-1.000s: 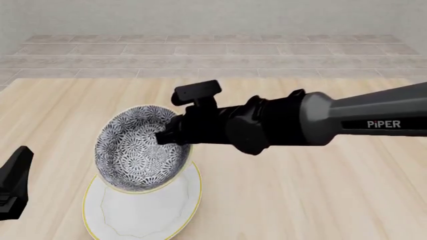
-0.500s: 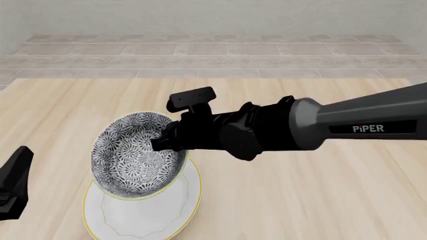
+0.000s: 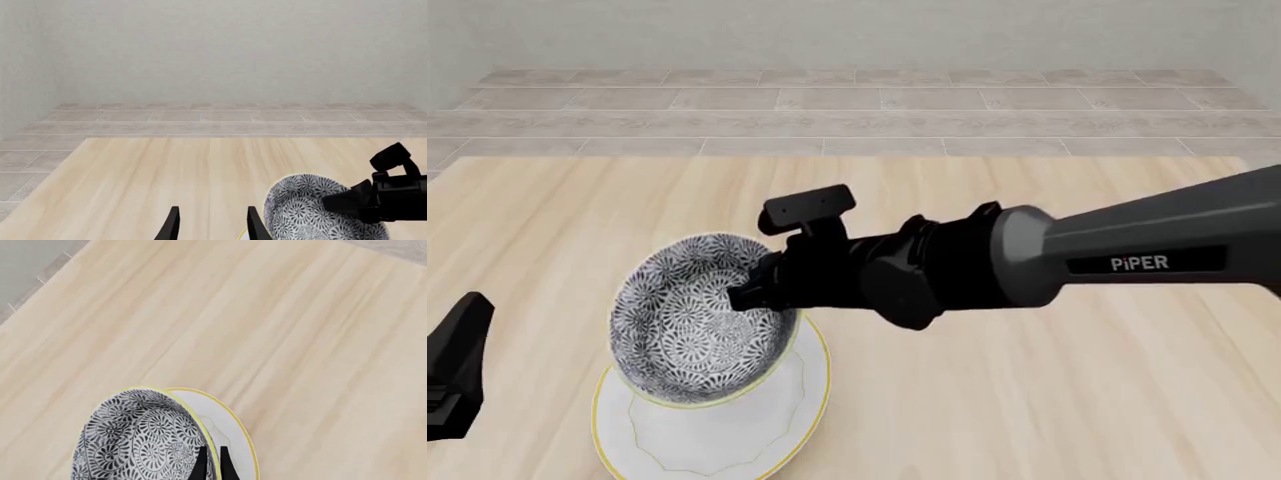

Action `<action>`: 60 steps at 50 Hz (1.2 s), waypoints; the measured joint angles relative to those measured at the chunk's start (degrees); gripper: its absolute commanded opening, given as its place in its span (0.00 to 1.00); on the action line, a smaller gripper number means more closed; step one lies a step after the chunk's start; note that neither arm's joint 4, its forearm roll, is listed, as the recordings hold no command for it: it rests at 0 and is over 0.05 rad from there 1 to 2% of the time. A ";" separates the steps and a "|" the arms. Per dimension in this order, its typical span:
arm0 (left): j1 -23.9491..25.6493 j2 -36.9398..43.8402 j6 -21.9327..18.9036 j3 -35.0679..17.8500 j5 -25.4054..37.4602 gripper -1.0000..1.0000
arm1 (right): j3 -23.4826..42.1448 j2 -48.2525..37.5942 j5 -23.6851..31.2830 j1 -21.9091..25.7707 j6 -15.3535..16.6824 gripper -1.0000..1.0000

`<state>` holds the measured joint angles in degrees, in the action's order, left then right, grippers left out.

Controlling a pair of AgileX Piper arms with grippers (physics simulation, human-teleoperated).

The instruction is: Put the bowl on the plate.

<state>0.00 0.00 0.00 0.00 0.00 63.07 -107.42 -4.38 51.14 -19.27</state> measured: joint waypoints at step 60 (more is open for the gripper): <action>0.00 0.00 0.00 0.00 0.00 1.00 | -1.70 -3.05 -2.77 1.77 -2.24 0.00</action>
<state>0.00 0.00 0.00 0.00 0.00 61.36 -110.46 -7.15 52.91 -21.51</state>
